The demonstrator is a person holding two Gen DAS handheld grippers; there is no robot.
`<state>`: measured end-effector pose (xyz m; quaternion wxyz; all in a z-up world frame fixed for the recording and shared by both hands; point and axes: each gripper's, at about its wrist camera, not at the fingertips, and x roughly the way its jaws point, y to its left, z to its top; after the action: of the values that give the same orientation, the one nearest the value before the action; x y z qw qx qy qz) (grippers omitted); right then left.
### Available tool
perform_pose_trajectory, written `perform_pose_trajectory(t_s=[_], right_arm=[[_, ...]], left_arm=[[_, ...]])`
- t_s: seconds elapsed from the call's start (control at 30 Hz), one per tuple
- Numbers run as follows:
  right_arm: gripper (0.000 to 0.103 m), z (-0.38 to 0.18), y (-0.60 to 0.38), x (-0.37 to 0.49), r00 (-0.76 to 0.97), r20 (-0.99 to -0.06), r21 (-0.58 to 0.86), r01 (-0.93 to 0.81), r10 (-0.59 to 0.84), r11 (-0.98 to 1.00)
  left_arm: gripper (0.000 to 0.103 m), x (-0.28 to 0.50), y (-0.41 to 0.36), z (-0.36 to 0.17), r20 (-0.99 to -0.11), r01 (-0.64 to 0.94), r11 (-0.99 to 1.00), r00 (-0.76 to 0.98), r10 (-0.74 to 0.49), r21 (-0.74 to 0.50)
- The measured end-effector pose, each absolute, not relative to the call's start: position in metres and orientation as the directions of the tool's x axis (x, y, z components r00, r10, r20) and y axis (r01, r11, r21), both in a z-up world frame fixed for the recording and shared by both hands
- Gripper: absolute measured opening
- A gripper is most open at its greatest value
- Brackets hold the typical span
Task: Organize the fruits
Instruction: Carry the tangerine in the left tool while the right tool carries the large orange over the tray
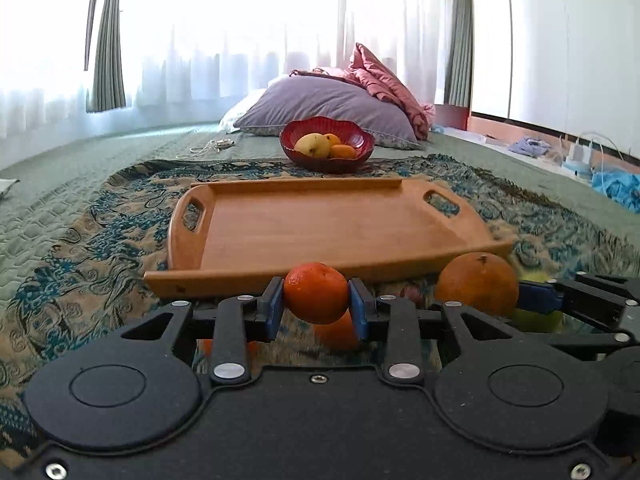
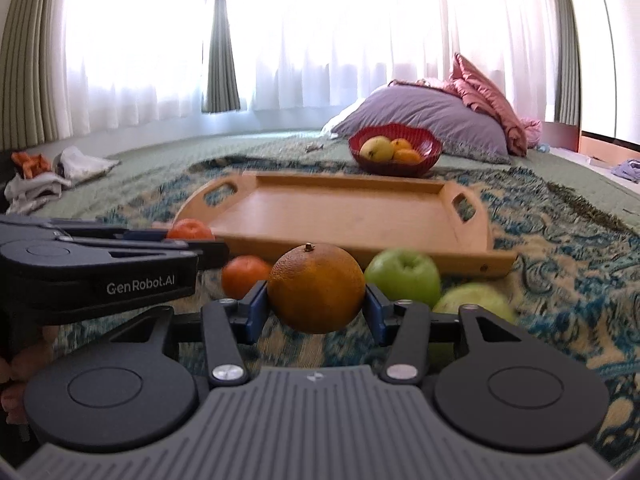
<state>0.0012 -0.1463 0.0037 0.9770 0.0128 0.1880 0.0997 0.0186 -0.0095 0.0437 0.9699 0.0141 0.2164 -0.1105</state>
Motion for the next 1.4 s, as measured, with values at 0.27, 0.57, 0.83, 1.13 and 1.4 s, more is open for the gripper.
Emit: perform_pose_trajectory(t_s=[0.27, 0.57, 0.83, 1.13, 1.4], right_arm=[[0.054, 0.041, -0.171, 0.037, 0.919, -0.362, 0.072, -0.142, 0.158, 0.987], [0.054, 0.055, -0.223, 0.136, 0.818, -0.559, 0.155, -0.054, 0.133, 0.986], [0.054, 0.029, -0.234, 0.185, 0.731, -0.668, 0.179, -0.023, 0.139, 0.984], [0.054, 0.018, -0.230, 0.194, 0.717, -0.680, 0.193, -0.023, 0.151, 0.981], [0.054, 0.017, -0.229, 0.195, 0.712, -0.686, 0.194, -0.020, 0.150, 0.981]], left_arm=[[0.032, 0.086, 0.001, 0.076, -0.512, 0.169, 0.982, 0.839, -0.188, -0.083], [0.032, 0.174, 0.014, 0.069, -0.647, 0.090, 0.984, 0.743, -0.169, -0.154], [0.032, 0.209, 0.017, 0.046, -0.698, 0.051, 0.993, 0.708, -0.109, -0.103], [0.032, 0.216, 0.014, 0.034, -0.705, 0.049, 0.996, 0.704, -0.086, -0.072], [0.033, 0.214, 0.009, 0.032, -0.698, 0.053, 0.997, 0.712, -0.073, -0.050]])
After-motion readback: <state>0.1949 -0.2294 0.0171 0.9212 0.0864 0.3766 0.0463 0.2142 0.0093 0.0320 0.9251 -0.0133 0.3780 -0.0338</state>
